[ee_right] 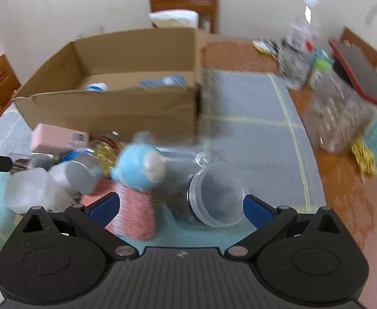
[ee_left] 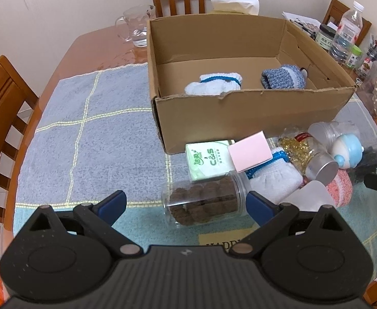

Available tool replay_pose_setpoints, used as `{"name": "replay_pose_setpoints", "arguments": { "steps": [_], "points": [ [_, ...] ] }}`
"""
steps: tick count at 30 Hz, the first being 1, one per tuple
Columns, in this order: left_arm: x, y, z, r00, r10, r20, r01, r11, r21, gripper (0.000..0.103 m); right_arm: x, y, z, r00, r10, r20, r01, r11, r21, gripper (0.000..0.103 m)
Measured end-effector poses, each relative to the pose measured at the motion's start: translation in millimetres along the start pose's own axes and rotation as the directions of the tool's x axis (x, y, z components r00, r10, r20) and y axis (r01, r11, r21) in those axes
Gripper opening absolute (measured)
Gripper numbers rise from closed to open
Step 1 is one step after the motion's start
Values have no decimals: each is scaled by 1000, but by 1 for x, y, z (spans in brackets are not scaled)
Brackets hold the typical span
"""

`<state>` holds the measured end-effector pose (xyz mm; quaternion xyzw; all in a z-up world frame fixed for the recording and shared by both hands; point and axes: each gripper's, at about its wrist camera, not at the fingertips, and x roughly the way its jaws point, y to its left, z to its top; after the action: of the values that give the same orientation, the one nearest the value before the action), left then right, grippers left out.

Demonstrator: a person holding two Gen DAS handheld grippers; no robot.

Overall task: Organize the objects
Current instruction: 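Grasp the cookie jar with the left tool while the right tool grasps the hair-tie jar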

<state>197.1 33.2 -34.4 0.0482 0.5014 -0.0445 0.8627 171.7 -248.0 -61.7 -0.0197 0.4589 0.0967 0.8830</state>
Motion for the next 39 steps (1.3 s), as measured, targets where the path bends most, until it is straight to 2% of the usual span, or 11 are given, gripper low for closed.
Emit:
{"name": "replay_pose_setpoints", "arguments": {
  "steps": [6, 13, 18, 24, 30, 34, 39],
  "points": [
    [7, 3, 2, 999, -31, -16, 30, 999, -24, 99, 16, -28, -19, 998, -19, -59, 26, 994, 111, 103],
    [19, 1, 2, 998, -53, -30, 52, 998, -33, 99, 38, -32, -27, 988, -109, -108, 120, 988, 99, 103],
    [29, -4, 4, 997, -73, -37, 72, 997, -42, 99, 49, -32, -28, 983, -126, -130, 139, 986, 92, 103],
    [45, -7, 7, 998, -47, -49, 45, 998, -46, 99, 58, -35, -26, 984, -130, -122, 142, 985, 94, 103],
    [46, 6, 2, 997, -35, -70, 32, 998, -49, 99, 61, -34, -25, 984, -131, -119, 142, 986, 92, 103],
    [42, 20, -9, 997, -1, -79, 1, 1000, -8, 100, 65, -35, -24, 985, -128, -115, 139, 987, 86, 103],
    [46, 33, -21, 996, 8, -91, -5, 999, 39, 100, 66, -35, -23, 985, -125, -122, 136, 987, 83, 103]
  ]
}}
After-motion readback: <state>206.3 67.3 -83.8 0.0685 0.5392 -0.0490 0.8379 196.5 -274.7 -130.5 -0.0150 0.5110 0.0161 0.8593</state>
